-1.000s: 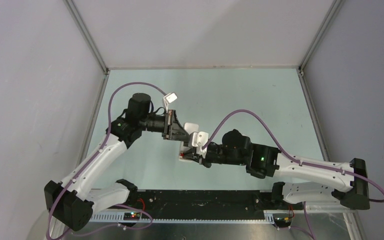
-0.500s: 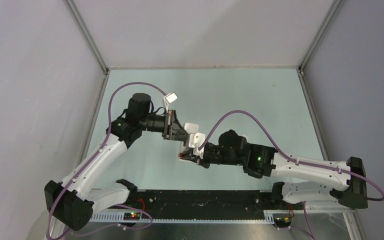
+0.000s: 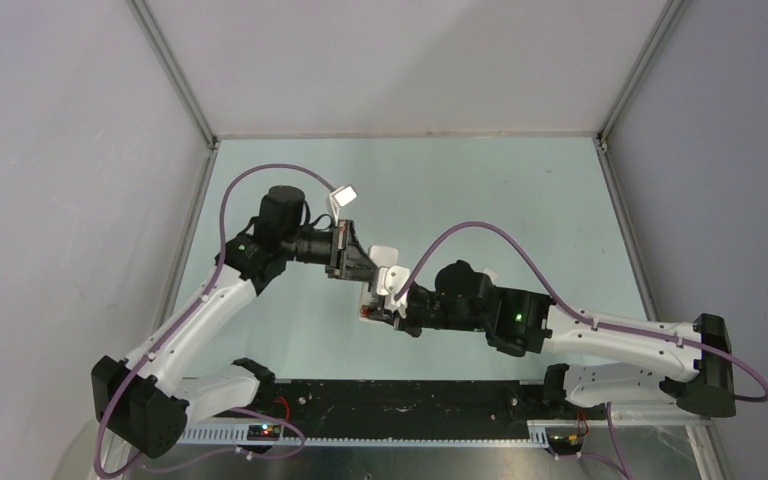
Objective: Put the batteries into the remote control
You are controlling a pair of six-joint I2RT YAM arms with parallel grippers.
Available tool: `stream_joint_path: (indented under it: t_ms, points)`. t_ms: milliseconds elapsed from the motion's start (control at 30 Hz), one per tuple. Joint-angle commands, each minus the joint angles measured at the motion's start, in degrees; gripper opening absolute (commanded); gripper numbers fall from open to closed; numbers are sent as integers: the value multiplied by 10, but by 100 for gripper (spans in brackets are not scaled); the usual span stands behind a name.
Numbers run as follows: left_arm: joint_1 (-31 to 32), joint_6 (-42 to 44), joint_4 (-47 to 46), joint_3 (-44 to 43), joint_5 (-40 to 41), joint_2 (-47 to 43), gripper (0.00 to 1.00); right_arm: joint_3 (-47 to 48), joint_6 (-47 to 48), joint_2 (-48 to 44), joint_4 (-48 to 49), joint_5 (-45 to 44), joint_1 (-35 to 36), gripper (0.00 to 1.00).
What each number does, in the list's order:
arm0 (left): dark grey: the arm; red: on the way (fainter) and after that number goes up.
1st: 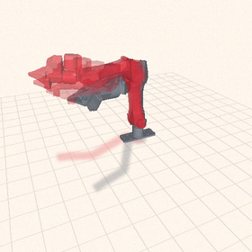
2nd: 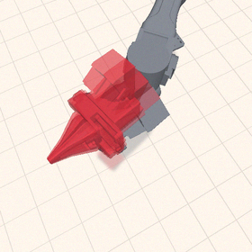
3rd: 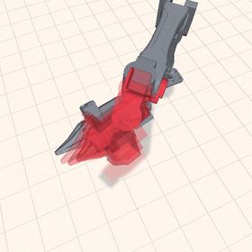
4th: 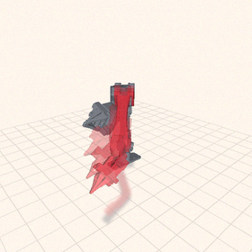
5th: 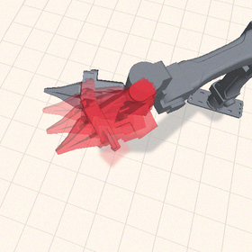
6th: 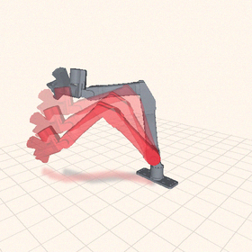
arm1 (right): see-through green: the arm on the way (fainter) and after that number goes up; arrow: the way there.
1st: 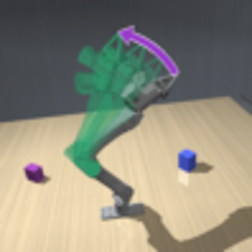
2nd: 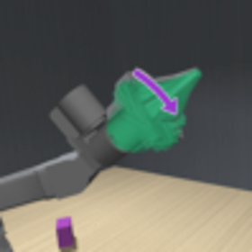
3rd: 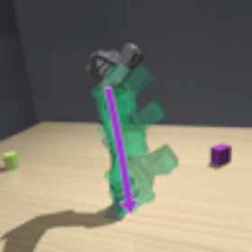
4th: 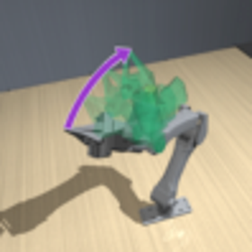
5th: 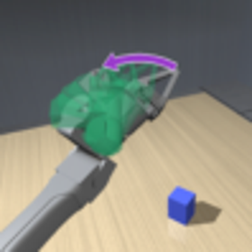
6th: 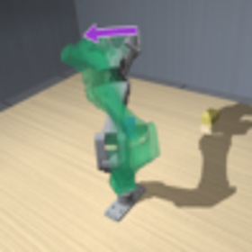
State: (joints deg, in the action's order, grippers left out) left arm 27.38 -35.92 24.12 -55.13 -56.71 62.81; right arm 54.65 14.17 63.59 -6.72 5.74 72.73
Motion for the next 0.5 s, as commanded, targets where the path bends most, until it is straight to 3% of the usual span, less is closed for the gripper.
stream_joint_path:
  t_ms: [0, 133, 467]
  points:
    - [4, 1, -16, -4, -7, -4, 0, 16, -8, 7, -20, -23, 1, 11]
    - [3, 0, -15, -3, 1, -4, 0, 16, -12, 12, -6, -32, 2, 22]
    - [3, -1, -15, 0, 7, 7, 0, 16, -12, 13, 6, -36, 4, 30]
